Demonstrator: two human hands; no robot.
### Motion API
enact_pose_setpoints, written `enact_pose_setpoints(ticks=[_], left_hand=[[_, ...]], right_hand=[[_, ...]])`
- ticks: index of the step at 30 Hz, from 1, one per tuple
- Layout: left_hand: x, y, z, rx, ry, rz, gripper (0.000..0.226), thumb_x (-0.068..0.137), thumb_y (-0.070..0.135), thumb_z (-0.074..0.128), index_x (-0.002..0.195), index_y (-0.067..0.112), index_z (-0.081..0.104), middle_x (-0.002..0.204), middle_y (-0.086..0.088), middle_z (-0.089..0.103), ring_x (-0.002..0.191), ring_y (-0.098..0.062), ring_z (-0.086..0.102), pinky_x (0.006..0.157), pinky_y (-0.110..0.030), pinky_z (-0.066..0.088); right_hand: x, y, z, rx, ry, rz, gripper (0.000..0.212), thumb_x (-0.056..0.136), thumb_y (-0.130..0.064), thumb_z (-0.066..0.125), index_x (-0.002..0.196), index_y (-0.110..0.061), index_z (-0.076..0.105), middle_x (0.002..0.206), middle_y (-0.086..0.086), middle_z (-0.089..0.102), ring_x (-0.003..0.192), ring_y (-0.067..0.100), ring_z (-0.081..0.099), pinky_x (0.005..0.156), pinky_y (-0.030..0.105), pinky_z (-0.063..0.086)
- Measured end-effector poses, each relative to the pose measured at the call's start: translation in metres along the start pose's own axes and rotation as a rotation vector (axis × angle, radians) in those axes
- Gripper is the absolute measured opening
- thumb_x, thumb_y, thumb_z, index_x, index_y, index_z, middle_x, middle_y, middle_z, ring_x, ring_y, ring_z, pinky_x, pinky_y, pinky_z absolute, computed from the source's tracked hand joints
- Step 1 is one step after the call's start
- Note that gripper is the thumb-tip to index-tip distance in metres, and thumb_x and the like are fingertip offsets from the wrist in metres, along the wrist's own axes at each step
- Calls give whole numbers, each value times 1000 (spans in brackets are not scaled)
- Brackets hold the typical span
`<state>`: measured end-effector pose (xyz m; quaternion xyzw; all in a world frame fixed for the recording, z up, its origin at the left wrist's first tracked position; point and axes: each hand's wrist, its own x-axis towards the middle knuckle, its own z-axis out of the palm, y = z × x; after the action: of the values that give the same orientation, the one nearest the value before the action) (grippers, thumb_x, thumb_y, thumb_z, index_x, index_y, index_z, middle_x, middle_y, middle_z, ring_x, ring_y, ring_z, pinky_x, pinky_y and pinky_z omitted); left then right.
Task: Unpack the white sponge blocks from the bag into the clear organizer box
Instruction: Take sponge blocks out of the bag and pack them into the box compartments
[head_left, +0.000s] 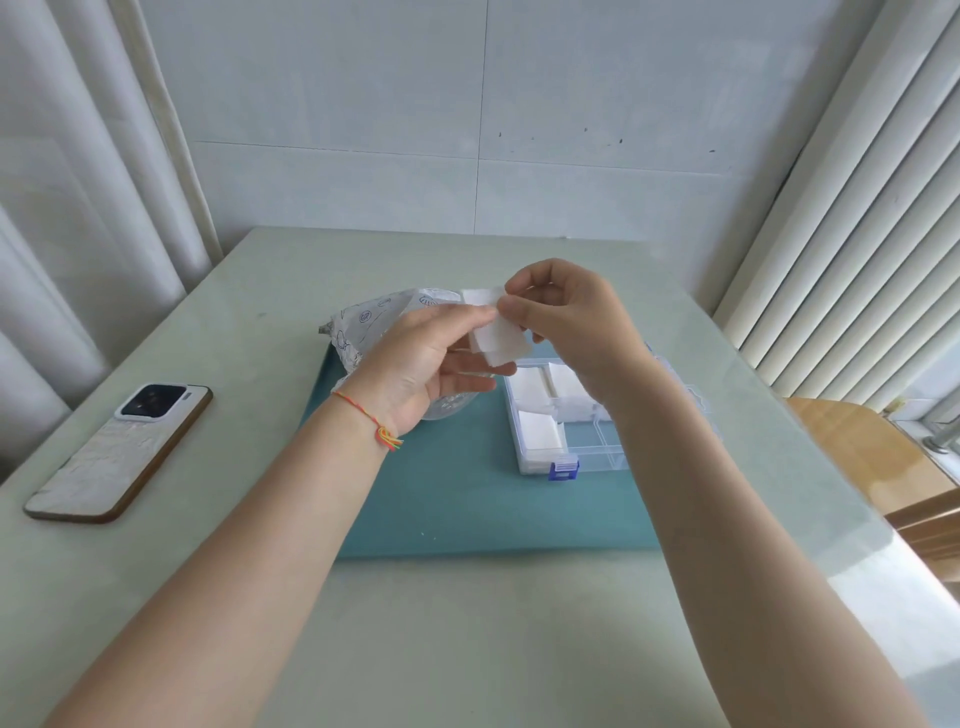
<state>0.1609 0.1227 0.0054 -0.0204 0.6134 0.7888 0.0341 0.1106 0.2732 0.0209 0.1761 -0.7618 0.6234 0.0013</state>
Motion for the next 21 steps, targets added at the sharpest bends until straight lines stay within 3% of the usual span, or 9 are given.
enact_pose_setpoints(ticks=[5, 7, 9, 11, 13, 15, 17, 19, 21], left_hand=[[-3, 0, -1, -229, -207, -115, 24, 95, 7, 44, 102, 5, 66, 91, -14, 68, 82, -26, 70, 70, -33, 59], [-1, -2, -3, -236, -216, -124, 20, 92, 5, 45, 99, 6, 63, 83, -11, 62, 74, -21, 64, 68, -33, 58], [1, -3, -5, -195, -214, -137, 13, 91, 8, 49, 99, 10, 59, 74, -5, 54, 63, -16, 56, 63, -31, 56], [4, -5, -5, -168, -176, -163, 11, 89, 9, 55, 99, 12, 58, 67, -1, 49, 56, -13, 52, 59, -29, 55], [4, -7, -5, -169, -134, -193, 13, 88, 6, 56, 99, 12, 60, 67, 0, 50, 55, -11, 54, 57, -27, 54], [5, -8, -4, -163, -132, -200, 13, 90, 4, 54, 95, 13, 61, 69, 0, 50, 56, -11, 56, 57, -24, 50], [6, -9, -3, -144, -188, -191, 13, 90, 4, 52, 90, 14, 59, 75, -2, 48, 61, -13, 58, 61, -26, 42], [7, -11, -3, -147, -212, -188, 10, 86, 6, 55, 89, 15, 56, 77, -2, 48, 64, -13, 57, 61, -25, 41], [9, -13, -2, -163, -179, -203, 10, 84, 7, 58, 84, 16, 55, 73, -1, 48, 62, -11, 53, 57, -21, 42]], right_hand=[[-7, -4, 13, -37, -92, -32, 10, 87, -5, 68, 88, -13, 62, 74, 2, 67, 61, 14, 59, 59, 23, 50], [-8, -5, 13, -159, -102, -94, 5, 88, -7, 67, 89, -12, 65, 78, 1, 68, 62, 10, 60, 62, 18, 49], [-8, -7, 9, -266, -114, -170, 5, 89, -14, 67, 94, -13, 67, 86, -4, 69, 76, 7, 62, 68, 10, 46], [-8, -8, 4, -401, -179, -216, 22, 87, -26, 72, 108, -20, 65, 107, -8, 66, 100, 5, 57, 75, 5, 39], [-12, -10, -1, -510, -331, -195, 57, 76, -36, 82, 126, -28, 55, 127, -12, 55, 118, 2, 46, 83, 5, 34], [-16, -10, 1, -604, -428, -173, 85, 66, -41, 87, 139, -32, 43, 137, -16, 46, 126, 2, 37, 95, 11, 33], [-19, -7, 7, -708, -423, -196, 96, 63, -46, 86, 143, -31, 36, 139, -16, 43, 127, 6, 35, 106, 28, 34], [-19, -4, 13, -781, -395, -215, 92, 64, -48, 84, 141, -29, 38, 135, -13, 46, 123, 10, 37, 107, 41, 35], [-18, -2, 16, -817, -378, -235, 80, 66, -48, 82, 134, -27, 45, 125, -11, 51, 115, 13, 40, 104, 42, 36]])
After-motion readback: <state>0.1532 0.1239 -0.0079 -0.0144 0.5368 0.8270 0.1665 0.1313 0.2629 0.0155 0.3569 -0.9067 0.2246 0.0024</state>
